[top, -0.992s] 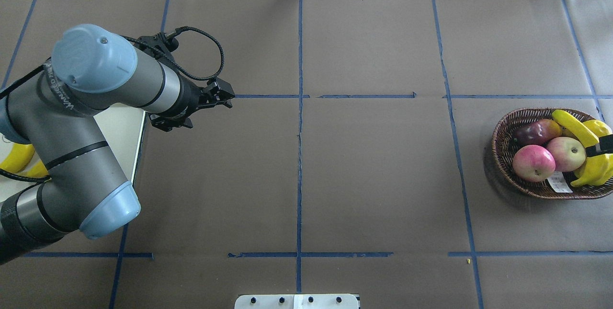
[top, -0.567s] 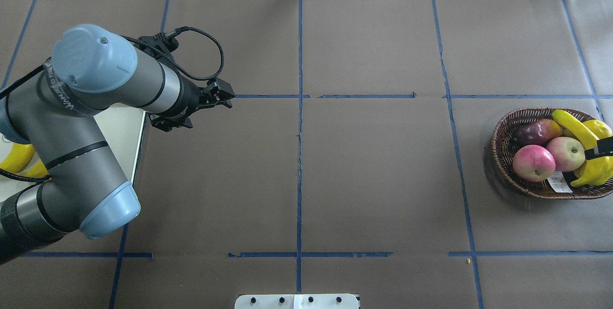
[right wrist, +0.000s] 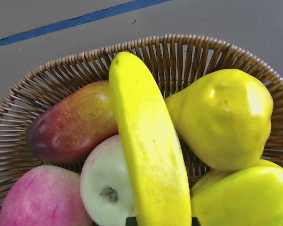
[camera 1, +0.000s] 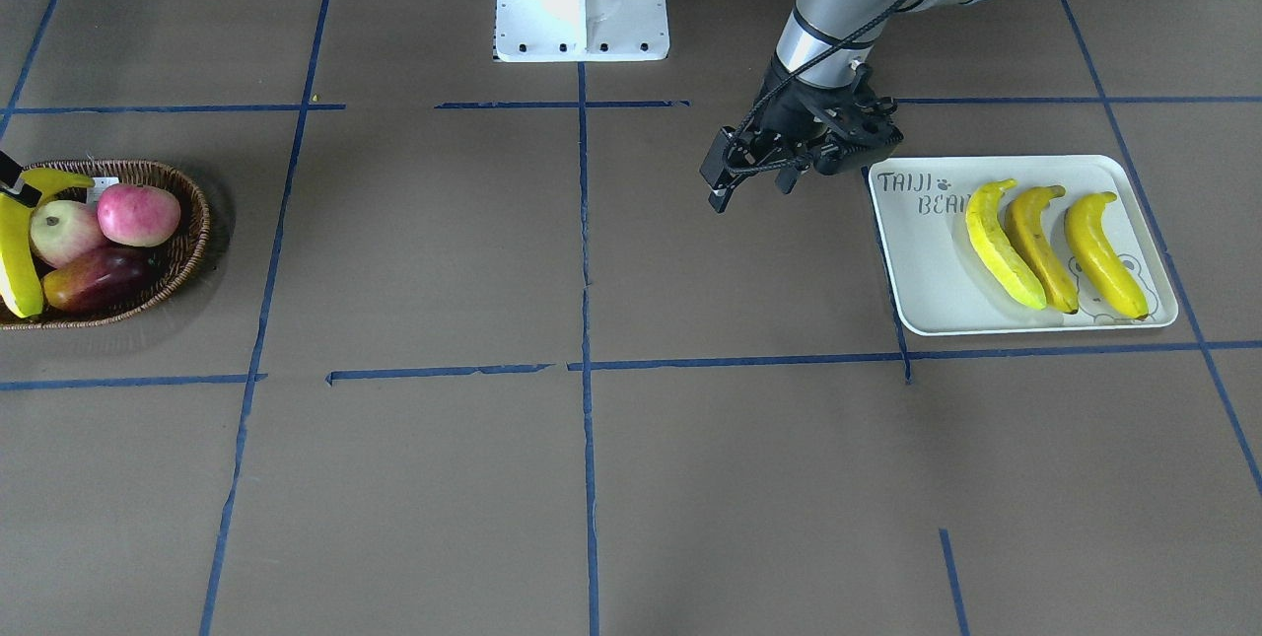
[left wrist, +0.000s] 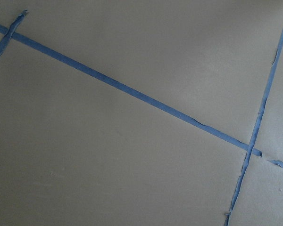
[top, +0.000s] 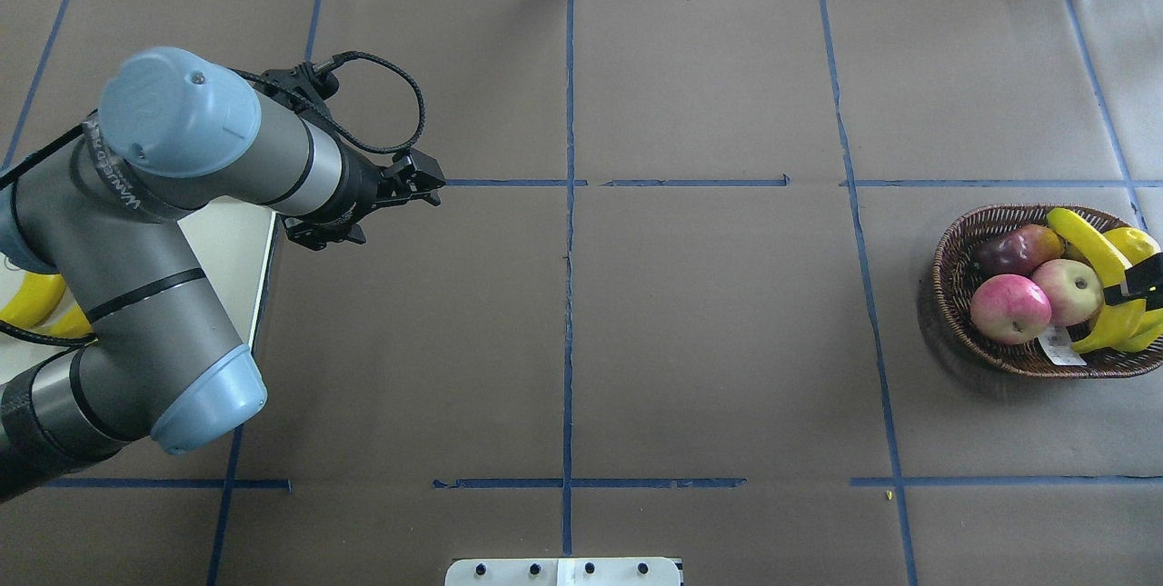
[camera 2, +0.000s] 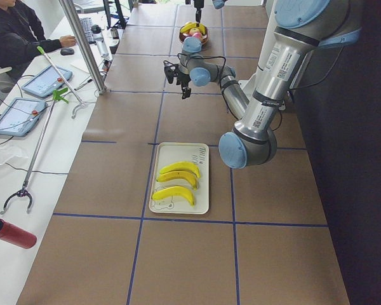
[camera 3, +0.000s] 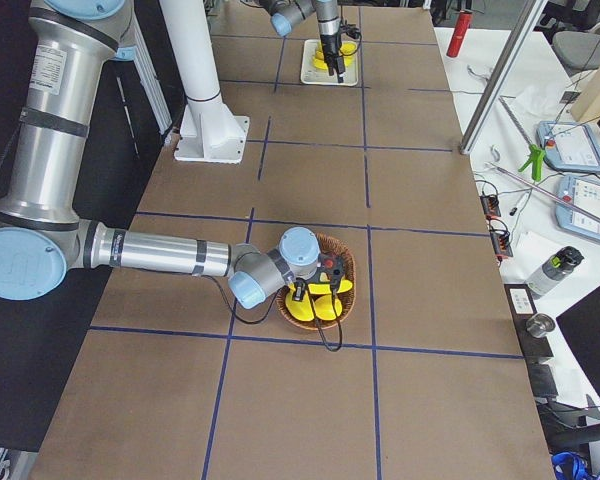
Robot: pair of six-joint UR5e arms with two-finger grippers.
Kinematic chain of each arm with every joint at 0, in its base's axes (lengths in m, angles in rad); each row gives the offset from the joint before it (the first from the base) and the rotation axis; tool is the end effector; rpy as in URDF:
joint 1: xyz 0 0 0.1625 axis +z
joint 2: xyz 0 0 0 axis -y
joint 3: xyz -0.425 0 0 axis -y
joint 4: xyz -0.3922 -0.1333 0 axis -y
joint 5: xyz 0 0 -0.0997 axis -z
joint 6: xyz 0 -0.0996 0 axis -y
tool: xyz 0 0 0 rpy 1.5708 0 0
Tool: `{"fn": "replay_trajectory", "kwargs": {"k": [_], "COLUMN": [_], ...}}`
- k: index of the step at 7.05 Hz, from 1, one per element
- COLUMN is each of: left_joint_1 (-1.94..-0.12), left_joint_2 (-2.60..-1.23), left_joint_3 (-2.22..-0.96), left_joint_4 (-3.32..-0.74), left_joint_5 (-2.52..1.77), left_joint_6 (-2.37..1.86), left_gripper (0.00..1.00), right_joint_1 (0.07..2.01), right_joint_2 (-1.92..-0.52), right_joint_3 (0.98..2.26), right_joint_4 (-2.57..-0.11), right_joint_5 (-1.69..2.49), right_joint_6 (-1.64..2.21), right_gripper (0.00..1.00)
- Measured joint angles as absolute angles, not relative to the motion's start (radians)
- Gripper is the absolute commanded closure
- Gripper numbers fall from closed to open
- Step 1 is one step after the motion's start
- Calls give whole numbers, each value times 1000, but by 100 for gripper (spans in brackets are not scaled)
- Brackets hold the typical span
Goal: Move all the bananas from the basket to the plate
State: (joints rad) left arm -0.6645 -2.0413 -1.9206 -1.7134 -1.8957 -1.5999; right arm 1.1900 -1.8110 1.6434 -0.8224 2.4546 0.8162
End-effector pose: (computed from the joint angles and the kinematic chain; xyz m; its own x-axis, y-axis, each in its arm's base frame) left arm 0.4055 -0.4466 0.2266 0.4384 -0.3785 -0.8152 0.3911 0.8970 -0.2061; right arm -0.0977 -0.3956 0.6388 0.5217 0.1342 0.8425 -0.1013 0.9903 -0.0951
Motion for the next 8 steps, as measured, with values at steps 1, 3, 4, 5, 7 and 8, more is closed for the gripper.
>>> {"fn": "replay_trajectory", "kwargs": {"k": [1, 3, 4, 5, 7, 8], "left_joint_1": [-664, -664, -664, -664, -664, -663], "left_joint_2": [-2039, -2035, -2035, -2035, -2040, -2044], "left_joint_3": [-1921, -1921, -1921, -1921, -1922, -1928], "left_joint_4": [-1713, -1712, -1712, -1713, -1714, -1716], "left_joint_5": [-1895, -1895, -1895, -1895, -1896, -1898], "left_joint_6": [-1600, -1600, -1600, -1600, -1599, -1598], "left_gripper": [0, 0, 0, 0, 0, 0], "right_joint_1": [1191, 1215, 1245, 1273, 1280, 1241], "right_joint_2": [-1807, -1806, -1810, -1808, -1737, -1647], "right_joint_3": [1647, 1676, 1723, 1785, 1878, 1889], "right_joint_4": [-821, -814, -811, -811, -818, -826], "right_joint_5": [2456, 2463, 2469, 2474, 2481, 2489], "right_joint_6": [813, 807, 806, 806, 826, 875], "right_gripper": [99, 99, 100, 100, 100, 99]}}
